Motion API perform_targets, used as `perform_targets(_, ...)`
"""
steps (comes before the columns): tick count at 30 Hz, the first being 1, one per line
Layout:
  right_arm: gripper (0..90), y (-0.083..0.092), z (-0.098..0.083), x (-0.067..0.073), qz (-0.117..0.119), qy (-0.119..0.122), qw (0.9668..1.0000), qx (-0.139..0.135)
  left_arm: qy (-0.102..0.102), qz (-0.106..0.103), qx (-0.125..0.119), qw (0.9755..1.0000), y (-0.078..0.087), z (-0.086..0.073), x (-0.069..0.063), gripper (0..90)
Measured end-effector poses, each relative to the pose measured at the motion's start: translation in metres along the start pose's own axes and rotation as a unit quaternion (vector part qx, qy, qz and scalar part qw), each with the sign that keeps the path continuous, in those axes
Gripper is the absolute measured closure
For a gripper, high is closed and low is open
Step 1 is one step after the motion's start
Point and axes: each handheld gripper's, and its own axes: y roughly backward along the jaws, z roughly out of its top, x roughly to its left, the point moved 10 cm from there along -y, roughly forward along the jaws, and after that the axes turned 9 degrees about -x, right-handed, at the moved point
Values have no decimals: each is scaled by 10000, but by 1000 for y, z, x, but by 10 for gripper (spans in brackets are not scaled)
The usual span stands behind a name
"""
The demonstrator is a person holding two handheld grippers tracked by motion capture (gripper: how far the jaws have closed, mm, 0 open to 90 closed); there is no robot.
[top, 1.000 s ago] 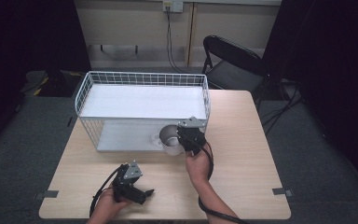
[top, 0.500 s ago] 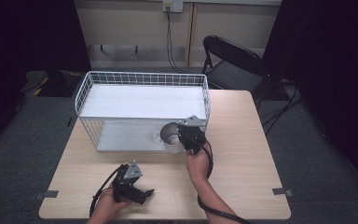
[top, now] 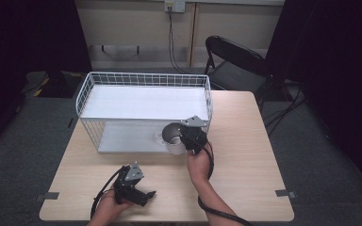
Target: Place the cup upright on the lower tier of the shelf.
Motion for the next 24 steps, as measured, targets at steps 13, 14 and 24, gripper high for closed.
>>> perform_targets(13, 603, -1, -1, -5, -43, 22, 10000, 14, -6, 0, 4, 10000, 0, 0, 0, 1)
perform_targets(14, 584, 0, -2, -6, -25, 9, 10000, 28, -11, -1, 7, 10000, 0, 0, 0, 1)
perform_targets(24, 498, 4, 5, -3, 112, 31, 9999, -84, -9, -5, 5, 10000, 0, 0, 0, 1)
